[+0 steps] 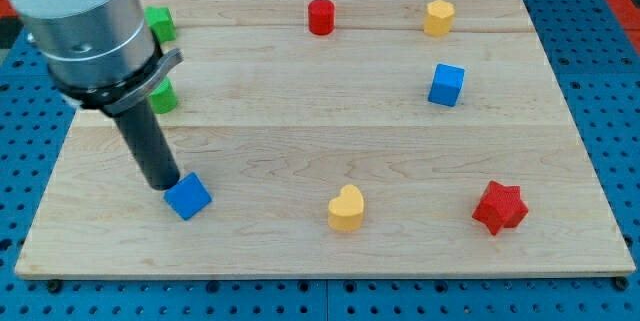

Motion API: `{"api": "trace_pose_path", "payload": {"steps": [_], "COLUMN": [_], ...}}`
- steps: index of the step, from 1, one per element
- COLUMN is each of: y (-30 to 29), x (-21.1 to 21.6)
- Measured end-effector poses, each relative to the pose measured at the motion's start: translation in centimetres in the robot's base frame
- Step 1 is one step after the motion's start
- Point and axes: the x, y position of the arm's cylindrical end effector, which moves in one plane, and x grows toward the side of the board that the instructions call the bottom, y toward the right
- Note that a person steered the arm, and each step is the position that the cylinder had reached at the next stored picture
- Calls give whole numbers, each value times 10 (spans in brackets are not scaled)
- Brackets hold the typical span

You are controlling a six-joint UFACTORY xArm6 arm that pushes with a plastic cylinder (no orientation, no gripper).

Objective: Move the blue triangle to the blue cube

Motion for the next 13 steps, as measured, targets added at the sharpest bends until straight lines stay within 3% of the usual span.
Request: {"api": "trace_pose_path", "payload": {"steps": [1,2,3,5,7,10,13], "y": [-24,-18,19,42,132,168,251], "x": [5,42,48,-34,-62,-144,-124]}}
